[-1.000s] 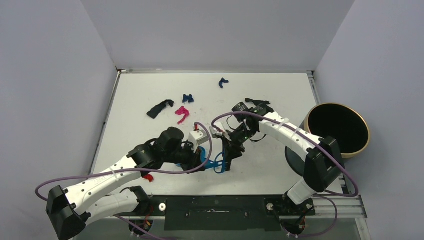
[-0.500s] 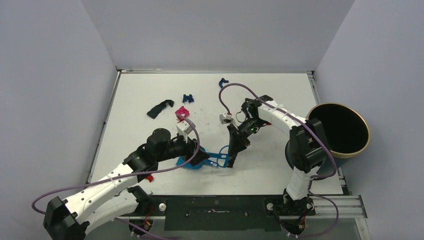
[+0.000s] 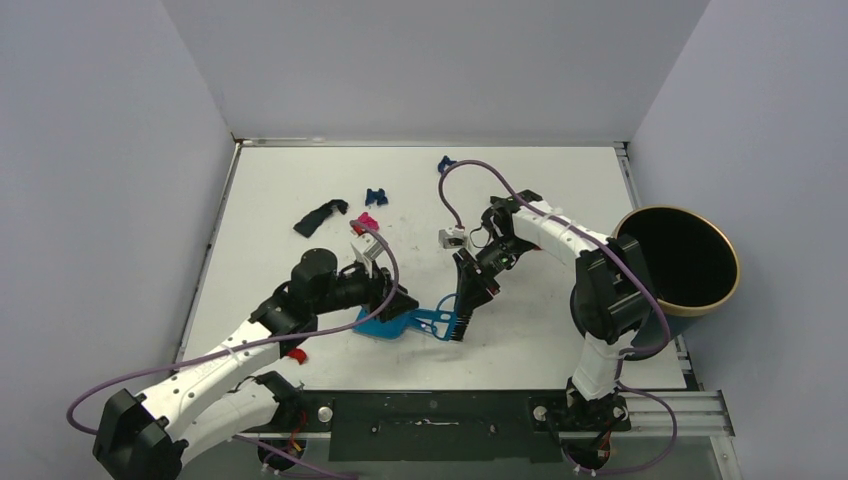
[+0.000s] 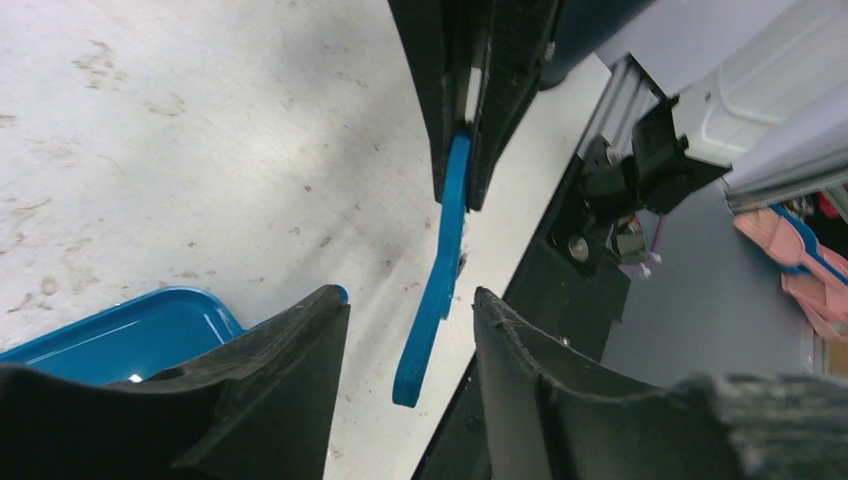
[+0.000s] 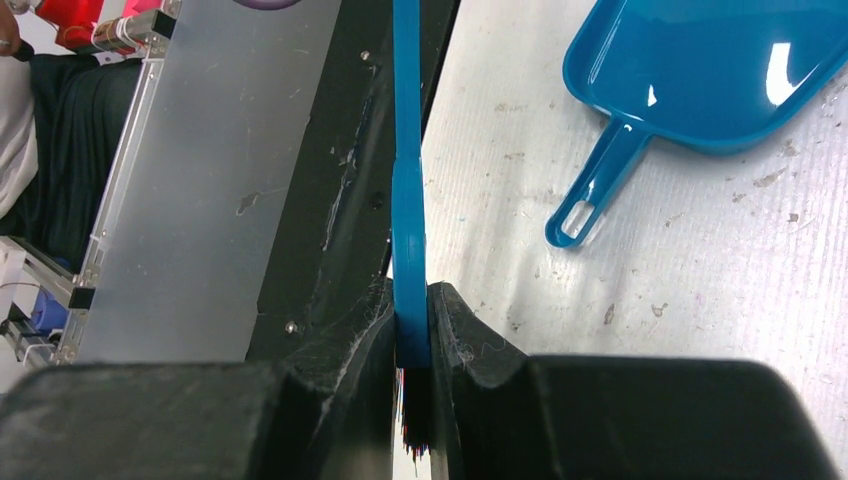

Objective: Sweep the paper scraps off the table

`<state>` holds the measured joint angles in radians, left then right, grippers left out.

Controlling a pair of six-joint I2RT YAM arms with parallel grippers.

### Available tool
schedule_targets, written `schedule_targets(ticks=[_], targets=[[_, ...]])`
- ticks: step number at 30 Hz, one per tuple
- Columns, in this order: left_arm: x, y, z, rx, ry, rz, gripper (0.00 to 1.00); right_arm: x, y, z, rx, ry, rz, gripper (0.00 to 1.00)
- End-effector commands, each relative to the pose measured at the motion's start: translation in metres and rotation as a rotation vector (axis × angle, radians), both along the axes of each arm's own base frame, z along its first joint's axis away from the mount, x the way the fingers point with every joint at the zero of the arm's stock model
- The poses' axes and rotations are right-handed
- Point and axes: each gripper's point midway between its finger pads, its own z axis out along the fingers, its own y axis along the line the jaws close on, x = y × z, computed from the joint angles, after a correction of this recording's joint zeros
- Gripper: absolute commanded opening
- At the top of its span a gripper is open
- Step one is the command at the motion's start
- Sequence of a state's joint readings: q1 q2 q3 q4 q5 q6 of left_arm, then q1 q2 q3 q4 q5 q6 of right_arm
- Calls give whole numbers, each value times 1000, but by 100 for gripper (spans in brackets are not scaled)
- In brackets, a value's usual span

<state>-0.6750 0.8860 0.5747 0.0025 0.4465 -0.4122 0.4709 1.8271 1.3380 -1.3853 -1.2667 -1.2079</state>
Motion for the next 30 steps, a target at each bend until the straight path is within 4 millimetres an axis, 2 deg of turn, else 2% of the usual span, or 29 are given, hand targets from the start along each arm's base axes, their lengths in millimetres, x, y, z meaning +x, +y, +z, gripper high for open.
schedule_targets(ticks=[1, 9, 19, 22, 24, 28, 30], targets=[[-17, -17, 9, -68, 11, -155, 42, 11, 13, 29, 110, -1, -42, 5], [-23, -20, 8, -78, 32, -193, 22, 15, 11, 30, 100, 19, -64, 5], [-22, -20, 8, -84, 38, -182, 8, 13, 9, 28, 86, 16, -70, 6], [-21, -20, 8, -82, 42, -179, 2, 13, 9, 26, 79, 15, -75, 8], [-20, -19, 8, -82, 37, -171, 0, 14, 9, 27, 78, 9, -79, 15], [-18, -15, 12, -70, 20, -143, 0, 21, 9, 31, 70, -28, -104, 44], [-14, -7, 12, -37, 26, -86, 0, 30, 8, 33, 50, -63, -139, 52]])
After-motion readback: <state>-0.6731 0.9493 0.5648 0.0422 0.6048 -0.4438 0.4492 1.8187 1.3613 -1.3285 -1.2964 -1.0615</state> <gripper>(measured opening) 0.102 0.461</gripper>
